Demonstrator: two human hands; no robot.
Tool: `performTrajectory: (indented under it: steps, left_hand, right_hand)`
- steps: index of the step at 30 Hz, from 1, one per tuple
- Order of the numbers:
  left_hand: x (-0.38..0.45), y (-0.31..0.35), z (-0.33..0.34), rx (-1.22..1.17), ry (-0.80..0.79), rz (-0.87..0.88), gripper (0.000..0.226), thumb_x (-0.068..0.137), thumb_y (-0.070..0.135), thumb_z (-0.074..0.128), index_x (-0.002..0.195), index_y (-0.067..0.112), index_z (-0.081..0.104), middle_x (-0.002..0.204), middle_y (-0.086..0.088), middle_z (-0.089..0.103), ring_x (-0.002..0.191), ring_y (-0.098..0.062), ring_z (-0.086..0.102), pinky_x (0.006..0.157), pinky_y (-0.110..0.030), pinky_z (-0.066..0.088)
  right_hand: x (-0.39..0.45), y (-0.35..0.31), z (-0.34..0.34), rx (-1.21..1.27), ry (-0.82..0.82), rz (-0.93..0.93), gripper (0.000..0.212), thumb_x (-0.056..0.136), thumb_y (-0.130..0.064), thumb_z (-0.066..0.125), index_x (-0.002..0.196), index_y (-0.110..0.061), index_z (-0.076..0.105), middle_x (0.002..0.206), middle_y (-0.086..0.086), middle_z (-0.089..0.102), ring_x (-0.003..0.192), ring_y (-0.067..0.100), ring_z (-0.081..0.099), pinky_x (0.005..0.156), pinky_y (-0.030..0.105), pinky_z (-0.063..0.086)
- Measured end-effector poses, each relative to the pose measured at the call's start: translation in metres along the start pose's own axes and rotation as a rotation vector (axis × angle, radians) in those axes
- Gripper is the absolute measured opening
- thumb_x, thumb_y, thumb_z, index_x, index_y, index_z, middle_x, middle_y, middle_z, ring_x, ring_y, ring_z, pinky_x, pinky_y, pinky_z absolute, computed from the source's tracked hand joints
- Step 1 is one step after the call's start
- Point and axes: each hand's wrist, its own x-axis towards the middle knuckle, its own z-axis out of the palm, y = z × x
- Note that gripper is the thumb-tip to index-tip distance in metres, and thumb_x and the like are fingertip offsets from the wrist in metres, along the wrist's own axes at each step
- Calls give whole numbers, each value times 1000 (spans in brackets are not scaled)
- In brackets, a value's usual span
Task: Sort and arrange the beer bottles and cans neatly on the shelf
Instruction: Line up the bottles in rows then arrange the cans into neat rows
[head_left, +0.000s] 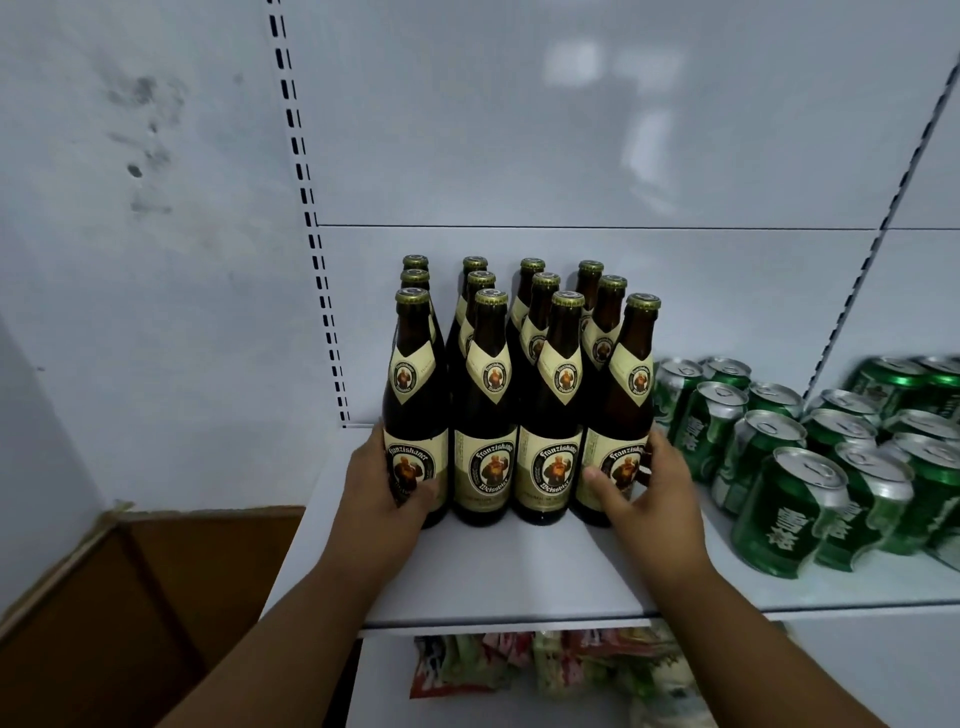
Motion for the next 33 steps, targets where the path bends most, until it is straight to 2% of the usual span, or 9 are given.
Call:
performTrajectory:
  steps: [3, 6, 8, 10, 14, 18, 22, 25, 33]
  left_hand:
    - [-7, 0, 2, 69, 185, -53, 81, 83, 14, 75, 150, 22, 30, 136, 6, 42, 122, -9, 47, 100, -26, 41]
    - [-27, 11, 13, 82, 362, 24, 56, 83, 12, 75, 130, 17, 47, 118, 5, 48, 104, -5, 52, 86, -16, 45]
    - [-43, 19, 25, 29, 290, 14, 41, 85, 10, 72, 118, 23, 52, 106, 10, 54, 97, 2, 55, 79, -12, 49]
    - [-53, 18, 40, -7, 128, -35, 37, 88, 10, 69, 116, 28, 54, 106, 13, 59, 97, 5, 56, 85, -18, 50]
    - [-57, 15, 58, -17, -53, -111, 32, 91, 20, 66, 118, 33, 56, 113, 19, 61, 105, 3, 57, 92, -22, 49]
    - [-43, 19, 55, -32, -80, -115, 25, 92, 18, 65, 105, 36, 55, 102, 13, 64, 94, 2, 59, 84, -16, 49]
    - [-39, 17, 51, -48, -89, -93, 26, 92, 16, 64, 96, 39, 55, 95, 13, 65, 86, 6, 59, 75, -8, 47]
    - [-39, 13, 50, -68, -105, -86, 25, 92, 15, 63, 97, 38, 55, 95, 12, 66, 86, 6, 59, 74, -7, 46]
    - [-42, 10, 49, -74, -112, -45, 29, 90, 11, 65, 99, 37, 55, 97, 9, 66, 87, 3, 60, 76, -7, 46]
  right_hand:
    - [-13, -4, -3, -116, 213, -55, 67, 80, -40, 75, 135, -11, 48, 125, 8, 50, 118, 25, 48, 98, 45, 45]
    - [-27, -20, 4, -130, 182, -306, 32, 87, -26, 68, 113, -10, 59, 107, 0, 52, 103, 19, 51, 88, 33, 44]
    - [-33, -37, 13, -115, 44, -469, 26, 87, -21, 63, 111, -12, 61, 106, -2, 56, 100, 10, 51, 86, 28, 44]
    - [-31, -61, 16, -111, -67, -615, 24, 91, -18, 59, 113, -10, 64, 111, 0, 58, 102, 10, 54, 87, 26, 47]
    - [2, -136, 4, -202, -83, -801, 23, 95, -15, 57, 115, -7, 64, 119, 5, 57, 94, 17, 60, 75, 30, 53]
    - [41, -197, -4, -480, -52, -767, 29, 97, -19, 52, 124, -9, 57, 128, 10, 49, 87, 31, 62, 69, 40, 54]
    - [69, -213, -4, -695, -193, -623, 24, 99, -22, 46, 115, -10, 60, 109, 11, 58, 95, 31, 59, 69, 32, 42]
    - [77, -214, -4, -689, -301, -548, 21, 96, -15, 50, 110, -11, 64, 103, 8, 67, 96, 27, 60, 69, 30, 42]
    - [80, -218, -3, -675, -307, -527, 22, 92, -17, 54, 109, -9, 66, 106, 8, 67, 99, 28, 60, 82, 36, 51]
